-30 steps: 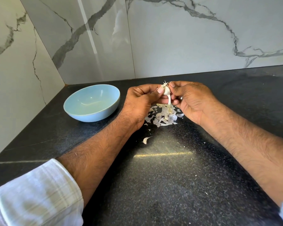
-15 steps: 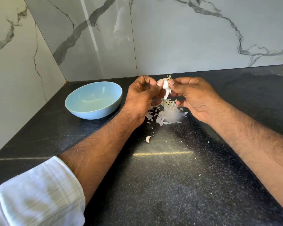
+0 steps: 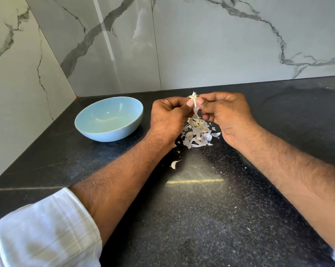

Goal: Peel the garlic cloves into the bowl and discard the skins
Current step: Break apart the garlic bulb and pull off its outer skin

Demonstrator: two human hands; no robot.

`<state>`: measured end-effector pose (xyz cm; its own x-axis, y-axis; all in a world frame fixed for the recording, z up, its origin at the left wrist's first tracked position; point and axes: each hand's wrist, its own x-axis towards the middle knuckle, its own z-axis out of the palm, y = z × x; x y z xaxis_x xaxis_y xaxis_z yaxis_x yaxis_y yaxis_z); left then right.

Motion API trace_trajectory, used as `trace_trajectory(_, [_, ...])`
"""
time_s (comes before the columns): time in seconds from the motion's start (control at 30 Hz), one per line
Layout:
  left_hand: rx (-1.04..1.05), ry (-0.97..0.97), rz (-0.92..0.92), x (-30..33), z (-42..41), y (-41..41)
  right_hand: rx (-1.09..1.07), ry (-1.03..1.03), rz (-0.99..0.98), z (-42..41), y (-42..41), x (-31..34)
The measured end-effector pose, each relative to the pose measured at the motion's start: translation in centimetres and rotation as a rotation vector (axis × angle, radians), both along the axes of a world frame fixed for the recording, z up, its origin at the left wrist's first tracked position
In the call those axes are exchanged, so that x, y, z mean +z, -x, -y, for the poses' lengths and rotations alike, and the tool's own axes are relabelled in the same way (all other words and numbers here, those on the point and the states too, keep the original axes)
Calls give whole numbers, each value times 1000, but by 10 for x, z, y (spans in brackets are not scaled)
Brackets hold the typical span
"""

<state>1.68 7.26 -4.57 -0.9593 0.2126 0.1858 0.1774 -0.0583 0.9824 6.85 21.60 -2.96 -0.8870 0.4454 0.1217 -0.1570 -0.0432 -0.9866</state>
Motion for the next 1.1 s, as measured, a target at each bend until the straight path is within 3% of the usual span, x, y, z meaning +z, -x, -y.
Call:
trace_trajectory(0.13, [159,40,-85,-2,-13,-12,-191,-56,-60,17,0,-6])
trace_trajectory(0.23, [214,58,-97,-2,-15,-15,-215,-34,-43,18,1,-6])
trace_trajectory(0.43, [87,34,-90,5,-8,-11,-99,-10,61,4,8,-2])
trace_trajectory(0.77, [26,61,-67,4,-9,-11,-119,-206,-11,5,5,-3])
trace_trajectory(1.1, [32,-81,42,6,-1,-5,-86,-362,-131,8,1,-2])
